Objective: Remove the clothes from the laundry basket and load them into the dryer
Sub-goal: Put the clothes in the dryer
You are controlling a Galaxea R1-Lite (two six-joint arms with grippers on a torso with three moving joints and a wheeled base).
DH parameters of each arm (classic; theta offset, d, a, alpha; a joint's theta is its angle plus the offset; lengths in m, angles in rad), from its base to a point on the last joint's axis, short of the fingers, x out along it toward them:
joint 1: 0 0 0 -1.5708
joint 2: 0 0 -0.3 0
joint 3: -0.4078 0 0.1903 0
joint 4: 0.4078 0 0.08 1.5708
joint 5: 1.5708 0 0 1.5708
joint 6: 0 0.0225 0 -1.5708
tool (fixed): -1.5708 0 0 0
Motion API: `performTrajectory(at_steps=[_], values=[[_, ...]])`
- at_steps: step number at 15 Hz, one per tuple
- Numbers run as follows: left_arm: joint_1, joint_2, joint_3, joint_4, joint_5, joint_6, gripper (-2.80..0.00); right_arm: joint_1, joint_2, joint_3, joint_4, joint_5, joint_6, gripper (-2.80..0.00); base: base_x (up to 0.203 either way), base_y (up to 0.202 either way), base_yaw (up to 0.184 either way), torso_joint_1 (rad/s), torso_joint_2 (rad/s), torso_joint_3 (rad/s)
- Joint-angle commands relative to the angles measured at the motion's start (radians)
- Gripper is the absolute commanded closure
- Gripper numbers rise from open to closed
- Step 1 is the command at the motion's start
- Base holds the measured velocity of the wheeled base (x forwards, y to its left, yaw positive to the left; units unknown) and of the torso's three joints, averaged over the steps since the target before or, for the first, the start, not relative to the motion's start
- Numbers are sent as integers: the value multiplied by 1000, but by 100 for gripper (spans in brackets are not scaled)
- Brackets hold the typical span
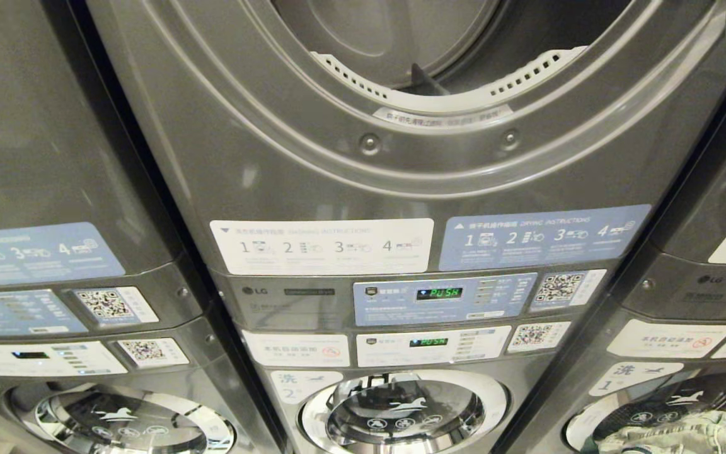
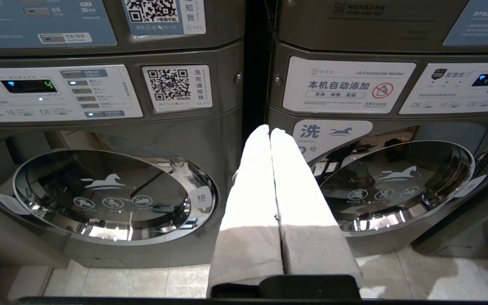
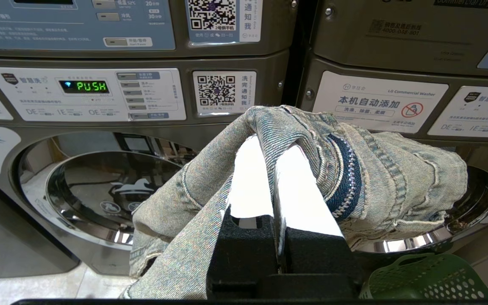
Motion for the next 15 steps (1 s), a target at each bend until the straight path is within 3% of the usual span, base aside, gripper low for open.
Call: performTrajectory(at_steps=[1,15], values=[[0,0,0,0,1,0,0,0,-1,0,0,1,-1,0,0,0,0,71,-139,-64],[0,0,0,0,1,0,0,0,-1,0,0,1,-2,0,0,0,0,55,-108,-51]])
